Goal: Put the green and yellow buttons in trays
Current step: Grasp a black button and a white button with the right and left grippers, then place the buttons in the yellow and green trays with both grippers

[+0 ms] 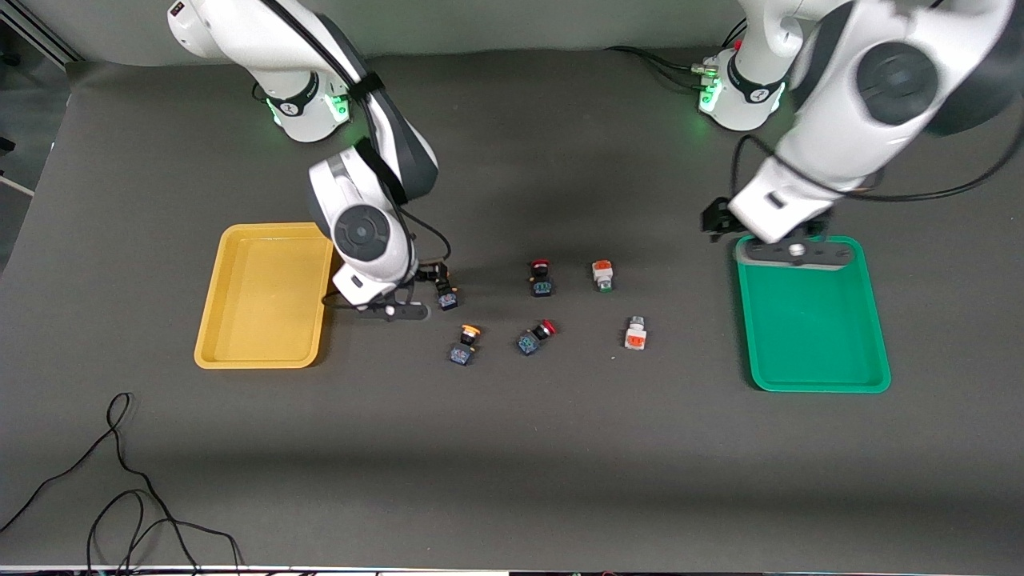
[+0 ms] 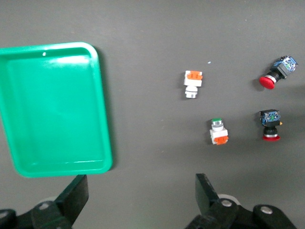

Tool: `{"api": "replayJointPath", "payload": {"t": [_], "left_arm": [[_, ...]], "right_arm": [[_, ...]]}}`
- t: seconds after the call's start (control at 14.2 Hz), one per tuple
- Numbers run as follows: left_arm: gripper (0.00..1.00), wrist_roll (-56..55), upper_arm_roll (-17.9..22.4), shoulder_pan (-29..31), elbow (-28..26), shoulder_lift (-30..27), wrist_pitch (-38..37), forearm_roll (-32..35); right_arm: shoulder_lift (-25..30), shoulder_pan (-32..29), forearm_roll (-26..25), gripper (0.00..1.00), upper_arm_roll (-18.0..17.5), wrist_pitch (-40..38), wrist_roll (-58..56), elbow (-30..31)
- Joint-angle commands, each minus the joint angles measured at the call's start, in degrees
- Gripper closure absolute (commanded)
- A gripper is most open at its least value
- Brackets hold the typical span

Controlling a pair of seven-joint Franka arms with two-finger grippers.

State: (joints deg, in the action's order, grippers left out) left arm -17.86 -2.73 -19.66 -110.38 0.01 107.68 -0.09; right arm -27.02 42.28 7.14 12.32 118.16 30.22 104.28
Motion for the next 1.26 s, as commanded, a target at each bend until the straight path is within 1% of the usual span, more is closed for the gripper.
{"api": "replayJointPath", "payload": {"t": [0.0, 0.07, 0.21, 0.28, 0.42, 0.63, 0.7, 0.77, 0.84, 0.91, 0.98, 1.05, 1.12, 1.19], "left_arm": [[0.00, -8.9, 0.1, -5.7, -9.3, -0.6, 11.1, -0.1], [0.00, -10.3, 0.1, -6.9, -9.7, 1.2, 12.8, -0.2], [0.00, -15.0, 0.1, -9.9, -9.7, 4.9, 16.5, -0.6], [0.00, -17.2, 0.1, -11.3, -9.6, 7.0, 18.9, -0.6], [0.00, -19.8, 0.1, -13.0, -9.5, 9.9, 22.3, -0.5], [0.00, -20.5, 0.1, -13.4, -9.5, 13.8, 25.7, -0.5], [0.00, -20.5, 0.1, -13.4, -9.5, 15.9, 27.7, -0.5], [0.00, -20.5, 0.1, -13.4, -9.5, 17.8, 29.3, -0.5], [0.00, -20.5, 0.1, -13.4, -9.5, 19.7, 30.8, -0.5], [0.00, -20.5, 0.0, -13.7, -9.5, 21.2, 32.4, -0.5], [0.00, -20.7, 0.1, -13.9, -9.5, 22.8, 33.8, -0.5], [0.00, -20.7, 0.0, -14.0, -9.5, 24.1, 34.7, -0.5], [0.00, -21.2, 0.0, -14.1, -9.5, 25.0, 35.0, -0.6], [0.00, -22.0, -0.2, -14.2, -9.5, 25.4, 35.0, -0.6]], "right_arm": [[-4.6, 2.6, 0.8, 0.00, 0.7, 5.1, 4.4, -0.7], [-5.7, 2.7, 1.1, 0.00, 0.6, 6.8, 5.5, -0.7], [-7.3, 3.2, 6.9, 0.00, 0.7, 10.4, 6.3, -0.7], [-8.3, 4.1, 7.6, 0.00, 0.7, 12.0, 6.4, -0.7], [-9.7, 5.1, 8.0, 0.01, 0.7, 13.8, 6.4, -0.7], [-11.1, 5.4, 8.0, 0.04, 0.7, 15.9, 6.4, -0.5], [-11.3, 5.4, 8.0, 0.04, 0.7, 16.7, 6.3, 0.7], [-11.2, 5.3, 8.0, 0.08, 0.7, 18.5, 5.7, 1.7], [-11.0, 5.3, 8.0, 0.17, 0.7, 19.6, 5.5, 3.0], [-10.9, 5.3, 8.0, 0.29, 0.7, 20.1, 5.2, 3.4], [-10.7, 5.4, 7.3, 0.57, 0.7, 20.1, 5.0, 3.6], [-10.5, 5.4, 7.2, 0.95, 0.7, 19.9, 4.2, 3.6], [-10.3, 5.4, 7.2, 1.00, 0.7, 19.7, 4.1, 3.7], [-9.9, 5.4, 7.2, 1.00, 0.7, 19.7, 4.1, 3.7]]}}
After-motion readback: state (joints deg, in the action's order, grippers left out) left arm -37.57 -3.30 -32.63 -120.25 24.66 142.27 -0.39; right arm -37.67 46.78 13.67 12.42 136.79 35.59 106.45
